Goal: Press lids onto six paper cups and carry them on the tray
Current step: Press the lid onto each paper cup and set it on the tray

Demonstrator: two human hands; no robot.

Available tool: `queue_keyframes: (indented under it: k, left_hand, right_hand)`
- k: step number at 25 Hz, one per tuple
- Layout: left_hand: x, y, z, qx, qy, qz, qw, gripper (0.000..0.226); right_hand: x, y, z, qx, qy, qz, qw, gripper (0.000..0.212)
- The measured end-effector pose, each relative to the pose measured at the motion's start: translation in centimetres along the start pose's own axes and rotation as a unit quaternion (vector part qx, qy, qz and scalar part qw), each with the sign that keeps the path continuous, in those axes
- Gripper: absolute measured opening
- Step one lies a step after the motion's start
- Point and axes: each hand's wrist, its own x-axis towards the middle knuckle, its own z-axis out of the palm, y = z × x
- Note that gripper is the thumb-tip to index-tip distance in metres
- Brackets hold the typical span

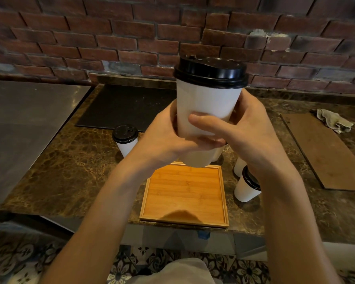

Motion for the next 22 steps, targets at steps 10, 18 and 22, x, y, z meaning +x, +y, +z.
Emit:
queue_keyframes:
  k: [10,18,22]
  left_hand:
    - [0.6,-2.2,0.1,0.032,0.047,0.006,0.998,0.073]
    - [0.7,-2.5,-1.0,0.044,-0.004,0.017,0.999,0.08]
    - [0.2,-4.8,-2.6,0.083,-0.034,0.006,0.996,0.094]
  right_hand:
    - [-0.1,0.4,0.7,-0.06,0.033,0.019,0.997,0.07]
    - [0.2,1.1,1.1,-0.049,0.045,-0.002,0.998,0.073]
    - [0.1,2.5,1.6,-0.052,0.06,-0.03,0.996,0.071]
